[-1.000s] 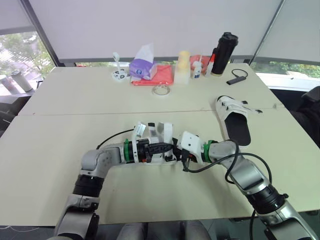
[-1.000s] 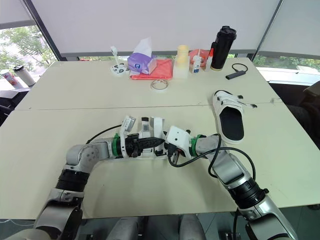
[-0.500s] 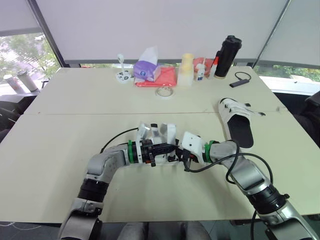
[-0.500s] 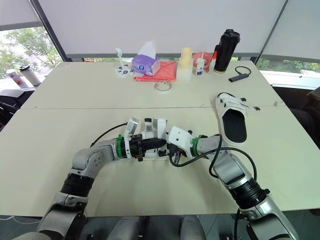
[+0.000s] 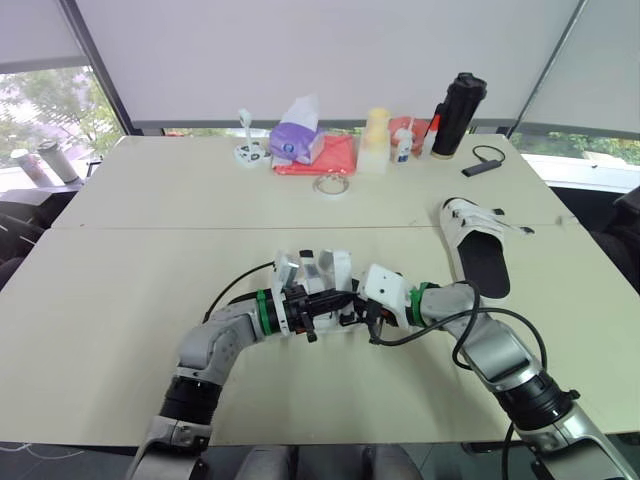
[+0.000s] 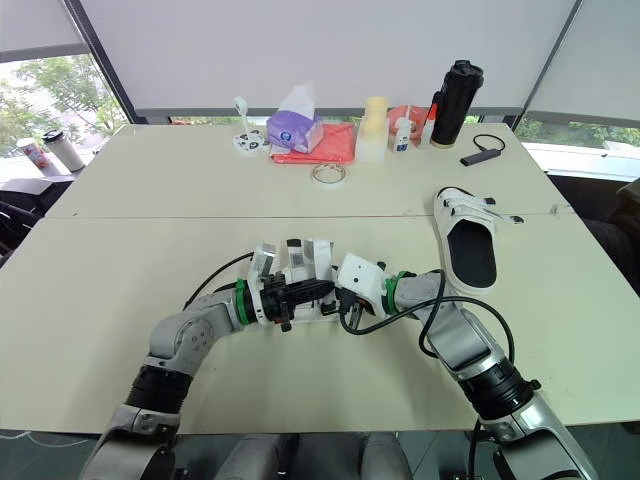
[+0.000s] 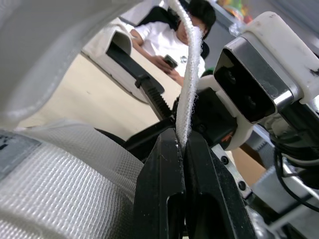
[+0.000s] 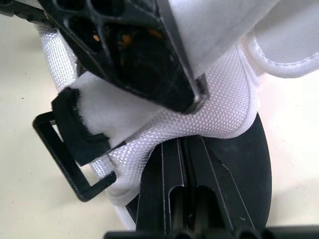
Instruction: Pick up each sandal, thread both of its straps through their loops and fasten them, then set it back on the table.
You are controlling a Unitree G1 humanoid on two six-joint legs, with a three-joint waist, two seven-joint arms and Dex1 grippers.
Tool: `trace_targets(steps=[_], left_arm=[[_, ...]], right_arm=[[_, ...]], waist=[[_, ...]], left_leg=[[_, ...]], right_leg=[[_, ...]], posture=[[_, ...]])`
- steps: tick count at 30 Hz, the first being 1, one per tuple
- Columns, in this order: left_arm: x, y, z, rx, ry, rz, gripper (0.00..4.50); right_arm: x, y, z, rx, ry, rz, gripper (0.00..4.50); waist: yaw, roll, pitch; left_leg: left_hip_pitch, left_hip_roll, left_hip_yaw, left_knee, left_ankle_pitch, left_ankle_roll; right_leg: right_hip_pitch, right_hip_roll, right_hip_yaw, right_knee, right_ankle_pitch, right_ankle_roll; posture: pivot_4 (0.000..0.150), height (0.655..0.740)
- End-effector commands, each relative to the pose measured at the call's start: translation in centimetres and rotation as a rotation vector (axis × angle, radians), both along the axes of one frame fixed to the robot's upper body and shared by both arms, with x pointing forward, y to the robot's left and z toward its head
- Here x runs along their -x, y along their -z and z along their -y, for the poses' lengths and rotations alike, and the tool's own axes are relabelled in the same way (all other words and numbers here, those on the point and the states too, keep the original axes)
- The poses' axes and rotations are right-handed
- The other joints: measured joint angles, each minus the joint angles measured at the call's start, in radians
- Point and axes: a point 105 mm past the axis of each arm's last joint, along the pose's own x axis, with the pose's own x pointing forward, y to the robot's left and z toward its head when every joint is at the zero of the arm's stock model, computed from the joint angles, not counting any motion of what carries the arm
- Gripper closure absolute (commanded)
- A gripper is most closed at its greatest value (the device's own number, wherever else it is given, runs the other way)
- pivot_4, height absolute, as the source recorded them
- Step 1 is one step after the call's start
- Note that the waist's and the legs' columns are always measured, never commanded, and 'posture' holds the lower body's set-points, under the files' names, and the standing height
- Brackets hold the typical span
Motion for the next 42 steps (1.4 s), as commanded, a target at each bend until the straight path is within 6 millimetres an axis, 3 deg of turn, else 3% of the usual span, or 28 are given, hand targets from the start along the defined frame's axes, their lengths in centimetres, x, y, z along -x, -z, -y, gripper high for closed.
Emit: trace_targets(steps=[1,9,12,17,23,29,42], left_arm=[[0.8,1.7,2.0,-0.053,0.019,-0.012,4.45],[1.3,1.6,1.6,-0.039,0.055,-0.067,4.45],[1.8,1.8,1.4,-0.054,0.094,-0.106,3.62],[1.6,1.2,1.0,-0.04,0.074,-0.097,1.27],[-0.6,-0.3,0.0,0.035,-0.032,-0.111,1.27],[-1.6,-1.9,-1.2,0.087,-0.058,-0.122,1.27],[-1.5,-2.3,-1.5,0.103,-0.053,-0.129,1.27]], right_arm=[[0.6,1.1,-0.3,0.019,-0.015,-0.039,4.5],[0.7,1.2,-0.3,0.019,-0.015,-0.043,4.5],[0.8,1.2,-0.3,0.018,-0.017,-0.044,4.5],[0.8,1.2,-0.3,0.018,-0.017,-0.044,4.5],[0.8,1.2,-0.3,0.019,-0.018,-0.045,4.5],[0.8,1.2,-0.3,0.021,-0.018,-0.044,4.5],[0.7,1.2,-0.3,0.024,-0.023,-0.041,4.5]], waist=[[0.0,0.0,0.0],[0.001,0.0,0.0],[-0.002,0.0,0.0],[-0.002,0.0,0.0],[-0.001,0.0,0.0],[-0.003,0.0,0.0],[-0.004,0.0,0.0]], left_leg=[[0.0,0.0,0.0,0.0,0.0,0.0],[0.0,0.0,0.0,0.0,0.0,0.0],[0.0,0.0,0.0,0.0,0.0,0.0],[-0.001,0.0,0.0,-0.001,-0.001,0.001],[-0.001,0.0,0.0,-0.001,-0.001,0.001],[-0.001,0.0,0.0,-0.001,-0.001,0.001],[-0.001,0.0,0.0,-0.001,-0.001,0.001]], right_leg=[[0.0,0.0,0.0,0.0,0.0,0.0],[0.0,0.0,0.0,-0.001,0.0,0.0],[0.0,0.0,0.0,-0.001,0.0,0.0],[-0.001,0.0,0.0,-0.002,0.0,0.001],[0.0,0.0,-0.001,-0.002,0.0,0.0],[0.0,0.0,-0.001,-0.001,0.0,0.0],[0.0,0.0,-0.001,-0.001,0.0,0.0]], posture=[[0.15,0.7296],[0.15,0.7296],[0.15,0.7296],[0.15,0.7296],[0.15,0.7296],[0.15,0.7296],[0.15,0.7296]])
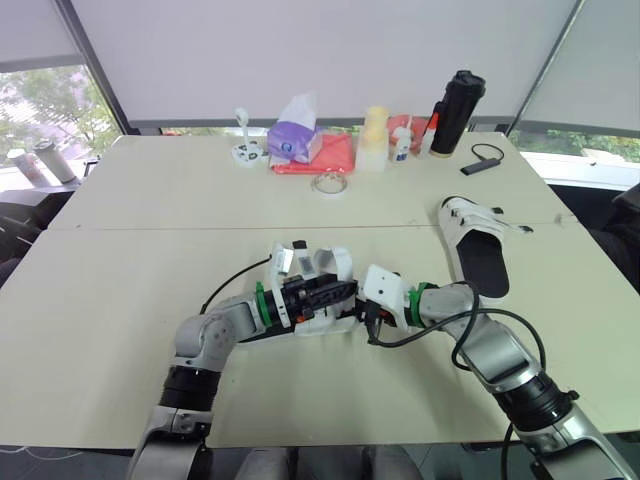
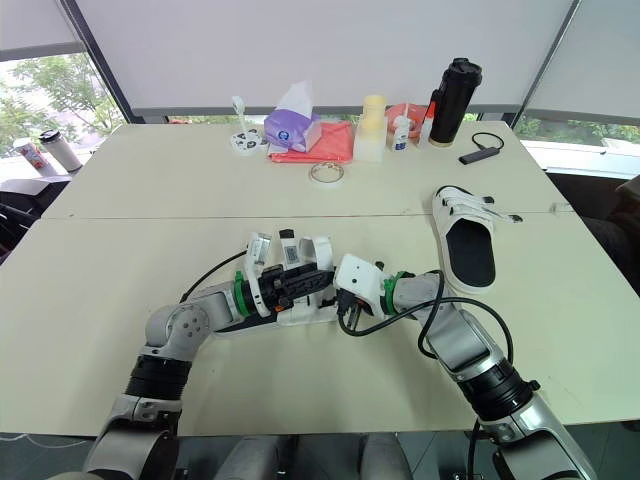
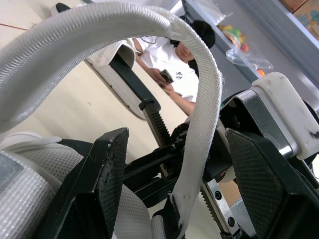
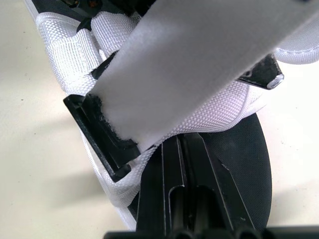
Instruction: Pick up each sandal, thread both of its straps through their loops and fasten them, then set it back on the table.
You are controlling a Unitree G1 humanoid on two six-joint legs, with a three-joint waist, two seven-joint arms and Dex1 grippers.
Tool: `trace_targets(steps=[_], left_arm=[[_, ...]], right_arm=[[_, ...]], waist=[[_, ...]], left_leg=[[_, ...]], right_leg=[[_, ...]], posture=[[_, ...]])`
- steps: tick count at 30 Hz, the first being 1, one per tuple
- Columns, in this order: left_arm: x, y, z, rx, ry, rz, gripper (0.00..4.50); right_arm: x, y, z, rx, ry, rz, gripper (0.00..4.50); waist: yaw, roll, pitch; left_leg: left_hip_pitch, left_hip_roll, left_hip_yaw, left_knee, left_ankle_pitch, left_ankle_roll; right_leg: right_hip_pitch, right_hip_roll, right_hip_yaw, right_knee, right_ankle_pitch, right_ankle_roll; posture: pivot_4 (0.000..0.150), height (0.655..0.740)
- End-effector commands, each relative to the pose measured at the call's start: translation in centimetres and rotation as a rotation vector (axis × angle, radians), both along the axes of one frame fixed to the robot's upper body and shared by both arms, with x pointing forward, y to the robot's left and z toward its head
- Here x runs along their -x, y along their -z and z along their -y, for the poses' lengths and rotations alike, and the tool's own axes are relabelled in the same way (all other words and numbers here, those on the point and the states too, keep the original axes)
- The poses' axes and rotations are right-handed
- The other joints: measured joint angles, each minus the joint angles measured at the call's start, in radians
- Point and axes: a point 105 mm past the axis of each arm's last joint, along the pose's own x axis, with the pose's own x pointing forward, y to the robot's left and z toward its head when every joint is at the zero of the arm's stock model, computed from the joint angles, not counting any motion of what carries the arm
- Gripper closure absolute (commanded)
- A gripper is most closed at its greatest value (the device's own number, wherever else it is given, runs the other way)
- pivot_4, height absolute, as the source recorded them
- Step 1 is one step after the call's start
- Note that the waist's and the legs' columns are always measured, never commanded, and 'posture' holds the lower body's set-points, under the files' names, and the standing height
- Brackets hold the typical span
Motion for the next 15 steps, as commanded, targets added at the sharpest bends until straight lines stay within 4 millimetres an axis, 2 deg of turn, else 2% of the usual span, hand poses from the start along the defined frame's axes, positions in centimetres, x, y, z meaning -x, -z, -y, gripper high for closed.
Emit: trace_targets(steps=[1,2,4,6,8,15], left_arm=[[-0.5,-0.8,-0.7,0.015,-0.034,0.022,1.27],[-0.5,-0.9,-0.7,0.02,-0.036,0.024,1.82],[-0.6,-1.2,-0.7,0.034,-0.045,0.031,2.58],[-0.6,-1.4,-0.7,0.035,-0.043,0.04,3.65],[-0.5,-1.5,-0.6,0.036,-0.036,0.042,4.44],[-0.1,-1.9,-0.6,0.045,-0.003,0.028,4.44]], right_arm=[[0.6,1.4,0.0,0.029,-0.015,-0.049,4.5],[0.6,1.4,0.0,0.03,-0.015,-0.049,4.5],[0.6,1.4,0.0,0.034,-0.016,-0.048,4.5],[0.5,1.4,0.0,0.032,-0.015,-0.048,4.5],[0.5,1.4,0.0,0.032,-0.015,-0.048,4.5],[0.6,1.4,0.1,0.034,-0.014,-0.049,4.5]], waist=[[0.0,0.0,0.0],[0.0,0.0,0.0],[0.0,0.0,0.0],[0.0,0.0,0.0],[0.0,0.0,0.0],[-0.001,0.0,0.0]], left_leg=[[0.0,0.0,0.0,0.0,0.0,0.0],[0.0,0.0,0.0,0.0,0.0,0.0],[0.0,0.0,0.0,0.0,0.0,0.0],[0.0,0.0,0.0,0.0,0.0,0.0],[0.0,0.0,0.0,0.0,0.0,0.0],[-0.001,0.0,0.0,-0.001,0.0,0.0]], right_leg=[[0.0,0.0,0.0,0.0,0.0,0.0],[0.0,0.0,0.0,0.0,0.0,0.0],[0.0,0.0,0.0,0.0,0.0,0.0],[0.0,0.0,0.0,0.0,0.0,0.0],[0.0,0.0,0.0,0.0,0.0,0.0],[0.0,0.0,0.0,0.0,0.0,0.0]], posture=[[0.15,0.7296],[0.15,0.7296],[0.15,0.7296],[0.15,0.7296],[0.15,0.7296],[0.15,0.7296]])
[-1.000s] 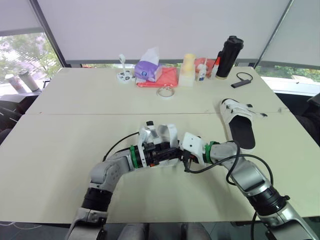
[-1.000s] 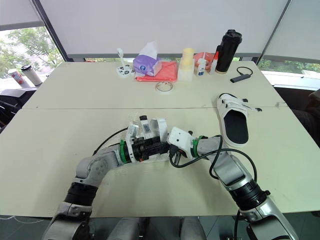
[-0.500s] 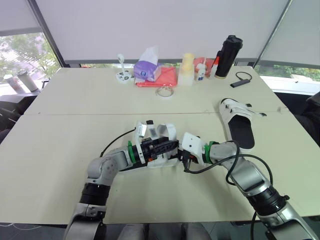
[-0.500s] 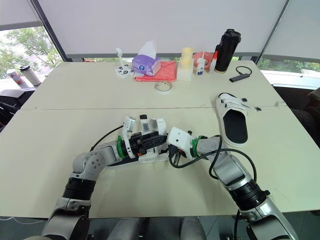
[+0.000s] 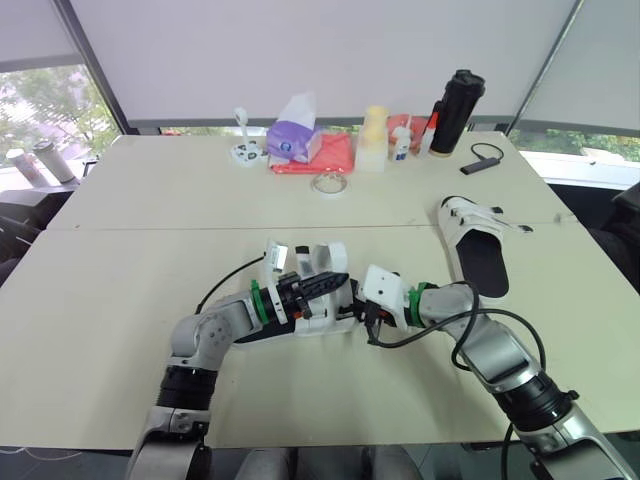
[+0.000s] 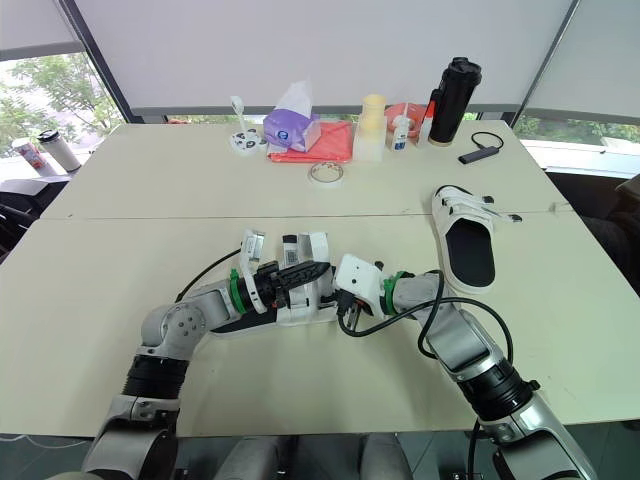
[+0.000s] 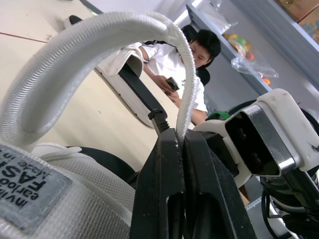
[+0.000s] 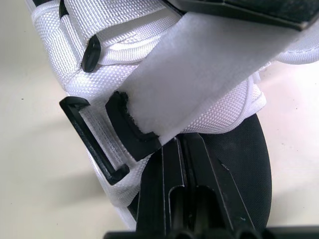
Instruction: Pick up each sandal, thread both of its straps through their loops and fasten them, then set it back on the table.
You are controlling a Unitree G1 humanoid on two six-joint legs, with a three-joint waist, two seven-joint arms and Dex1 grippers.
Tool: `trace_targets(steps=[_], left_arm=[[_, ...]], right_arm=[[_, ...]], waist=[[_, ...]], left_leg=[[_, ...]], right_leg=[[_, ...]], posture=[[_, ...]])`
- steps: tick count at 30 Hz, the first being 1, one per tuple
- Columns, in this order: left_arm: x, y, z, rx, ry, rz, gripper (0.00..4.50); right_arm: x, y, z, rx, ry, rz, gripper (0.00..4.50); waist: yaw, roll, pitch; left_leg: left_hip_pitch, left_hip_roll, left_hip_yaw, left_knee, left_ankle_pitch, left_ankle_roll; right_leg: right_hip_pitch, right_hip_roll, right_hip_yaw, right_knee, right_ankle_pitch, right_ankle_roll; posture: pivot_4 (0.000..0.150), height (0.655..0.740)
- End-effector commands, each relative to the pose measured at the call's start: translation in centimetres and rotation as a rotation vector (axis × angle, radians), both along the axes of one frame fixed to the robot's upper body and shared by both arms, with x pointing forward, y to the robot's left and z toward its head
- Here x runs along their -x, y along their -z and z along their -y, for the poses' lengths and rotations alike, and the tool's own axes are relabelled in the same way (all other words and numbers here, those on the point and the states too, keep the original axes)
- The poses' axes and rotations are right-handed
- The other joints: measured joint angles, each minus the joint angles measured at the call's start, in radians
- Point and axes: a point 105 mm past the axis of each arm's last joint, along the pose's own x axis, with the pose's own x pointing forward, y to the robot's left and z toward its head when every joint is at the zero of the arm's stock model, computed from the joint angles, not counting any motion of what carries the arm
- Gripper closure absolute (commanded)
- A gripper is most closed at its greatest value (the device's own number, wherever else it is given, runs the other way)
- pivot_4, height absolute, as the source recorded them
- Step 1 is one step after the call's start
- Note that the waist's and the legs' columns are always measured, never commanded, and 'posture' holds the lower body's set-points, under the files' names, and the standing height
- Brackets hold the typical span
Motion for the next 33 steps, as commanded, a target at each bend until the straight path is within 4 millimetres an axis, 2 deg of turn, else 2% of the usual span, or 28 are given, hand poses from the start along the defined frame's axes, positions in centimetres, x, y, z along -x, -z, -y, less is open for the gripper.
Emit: trace_targets(steps=[1,5,11,19,24,33], left_arm=[[0.2,-1.8,0.0,0.049,0.022,0.027,4.44],[-0.5,-2.7,-1.0,0.115,-0.035,-0.041,4.44],[-0.4,-3.6,-2.2,0.135,-0.07,-0.098,4.44],[0.3,-3.9,-0.6,0.137,-0.049,-0.148,4.44],[1.6,-2.3,0.5,0.022,-0.018,-0.091,4.44],[1.7,-1.5,0.7,-0.006,-0.039,-0.049,4.44]], right_arm=[[0.5,1.4,0.2,0.034,-0.006,-0.053,4.5],[0.6,1.5,0.2,0.033,-0.005,-0.053,4.5],[0.6,1.6,0.2,0.036,-0.002,-0.053,4.5],[0.5,1.6,0.1,0.037,-0.006,-0.049,4.5],[0.5,1.6,0.3,0.041,-0.003,-0.047,4.5],[0.5,1.6,0.2,0.038,-0.003,-0.046,4.5]], waist=[[0.0,0.0,0.0],[0.0,0.0,0.0],[0.0,0.0,0.001],[0.0,-0.001,0.001],[0.0,-0.001,0.001],[0.0,-0.001,0.001]], left_leg=[[0.0,0.0,0.0,0.0,0.0,0.0],[0.0,0.0,0.0,0.0,0.0,0.0],[0.0,0.0,-0.001,0.0,0.0,0.0],[0.0,0.0,0.0,0.0,0.0,0.0],[0.0,0.0,0.001,0.0,0.0,0.0],[-0.001,0.0,0.001,0.0,0.0,0.0]], right_leg=[[0.0,0.0,0.0,0.0,0.0,0.0],[0.0,0.0,0.0,0.0,0.0,0.0],[0.0,0.0,0.0,0.0,0.0,0.0],[0.0,0.0,0.0,0.0,0.0,0.0],[0.0,0.0,0.001,0.0,0.0,0.0],[0.0,0.0,0.001,0.0,0.0,0.0]], posture=[[0.15,0.7296],[0.15,0.7296],[0.15,0.7296],[0.15,0.7296],[0.15,0.7296],[0.15,0.7296]])
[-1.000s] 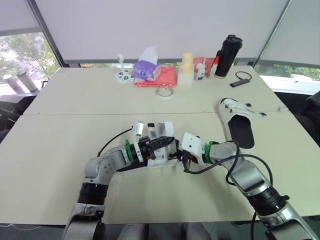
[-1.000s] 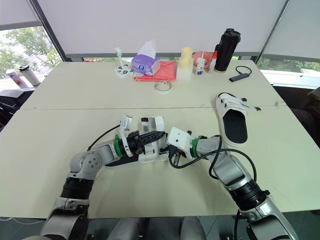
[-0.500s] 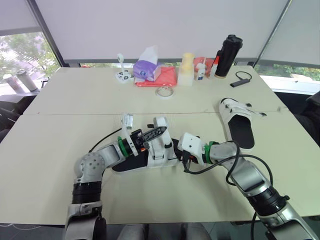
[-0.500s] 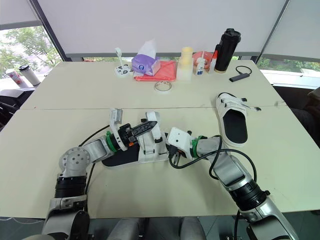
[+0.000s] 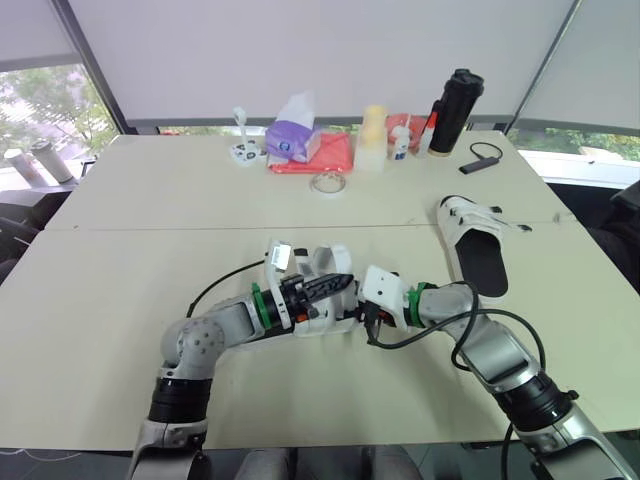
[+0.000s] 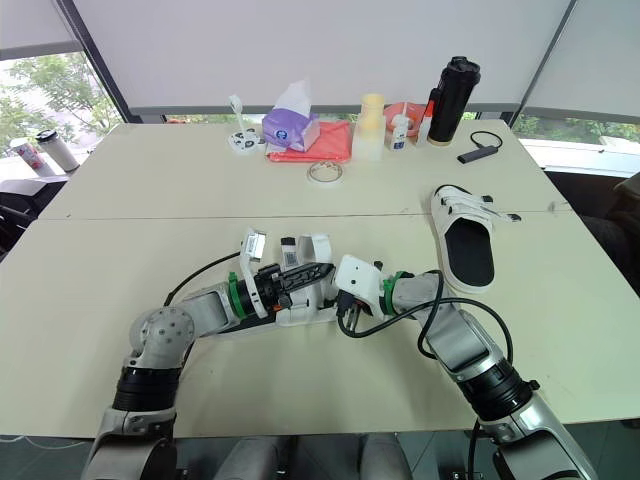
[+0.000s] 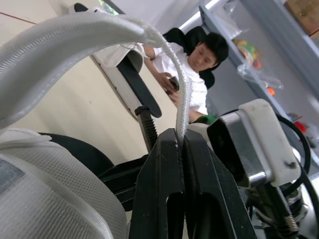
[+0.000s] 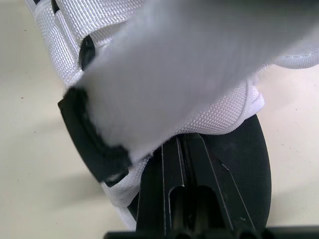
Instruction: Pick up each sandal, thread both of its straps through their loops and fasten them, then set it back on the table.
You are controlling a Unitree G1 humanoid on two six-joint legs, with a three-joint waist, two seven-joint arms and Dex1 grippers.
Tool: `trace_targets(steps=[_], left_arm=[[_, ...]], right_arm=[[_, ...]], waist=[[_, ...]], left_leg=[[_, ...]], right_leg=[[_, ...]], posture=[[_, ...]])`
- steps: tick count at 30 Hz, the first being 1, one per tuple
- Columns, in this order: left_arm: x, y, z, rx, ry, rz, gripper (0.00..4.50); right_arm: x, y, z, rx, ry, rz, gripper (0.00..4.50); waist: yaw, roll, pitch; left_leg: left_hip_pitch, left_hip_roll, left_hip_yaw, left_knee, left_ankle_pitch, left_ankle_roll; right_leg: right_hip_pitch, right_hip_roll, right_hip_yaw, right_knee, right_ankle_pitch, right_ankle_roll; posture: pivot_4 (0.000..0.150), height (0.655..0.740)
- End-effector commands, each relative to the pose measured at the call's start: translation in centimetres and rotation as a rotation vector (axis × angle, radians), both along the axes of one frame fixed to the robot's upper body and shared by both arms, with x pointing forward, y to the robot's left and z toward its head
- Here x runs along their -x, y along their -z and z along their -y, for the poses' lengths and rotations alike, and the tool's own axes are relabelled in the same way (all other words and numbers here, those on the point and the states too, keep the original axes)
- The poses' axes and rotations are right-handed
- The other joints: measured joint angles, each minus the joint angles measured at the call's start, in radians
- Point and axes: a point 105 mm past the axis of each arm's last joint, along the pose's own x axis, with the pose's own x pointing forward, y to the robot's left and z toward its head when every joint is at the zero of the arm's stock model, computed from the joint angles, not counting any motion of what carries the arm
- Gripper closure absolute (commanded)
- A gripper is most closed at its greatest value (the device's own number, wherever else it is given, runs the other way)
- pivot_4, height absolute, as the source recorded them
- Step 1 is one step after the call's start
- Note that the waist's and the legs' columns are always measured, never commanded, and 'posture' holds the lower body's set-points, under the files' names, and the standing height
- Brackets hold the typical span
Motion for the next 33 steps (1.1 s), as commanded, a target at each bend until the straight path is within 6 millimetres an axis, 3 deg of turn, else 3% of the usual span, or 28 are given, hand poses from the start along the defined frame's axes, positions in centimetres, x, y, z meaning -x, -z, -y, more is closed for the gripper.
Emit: trace_targets(steps=[1,24,33], left_arm=[[0.3,-0.5,0.2,0.003,0.009,0.045,4.44],[0.7,0.9,-0.6,-0.022,-0.033,0.039,4.44],[1.1,1.7,-0.7,-0.1,-0.011,0.112,4.44]], right_arm=[[0.5,1.6,0.3,0.036,0.004,-0.054,4.5],[0.5,1.6,0.1,0.043,-0.006,-0.052,4.5],[0.5,1.6,0.2,0.045,-0.004,-0.052,4.5]], waist=[[0.0,0.0,0.0],[-0.001,0.0,0.0],[-0.001,0.0,0.0]], left_leg=[[0.0,0.0,0.0,0.0,0.0,0.0],[0.0,0.0,0.0,0.0,-0.001,0.0],[0.0,0.0,0.0,0.0,-0.001,0.0]], right_leg=[[0.0,0.0,0.0,0.0,0.0,0.0],[-0.001,0.0,0.0,-0.001,0.0,0.0],[-0.001,0.0,0.0,-0.001,0.0,0.0]], posture=[[0.15,0.7296],[0.15,0.7296],[0.15,0.7296]])
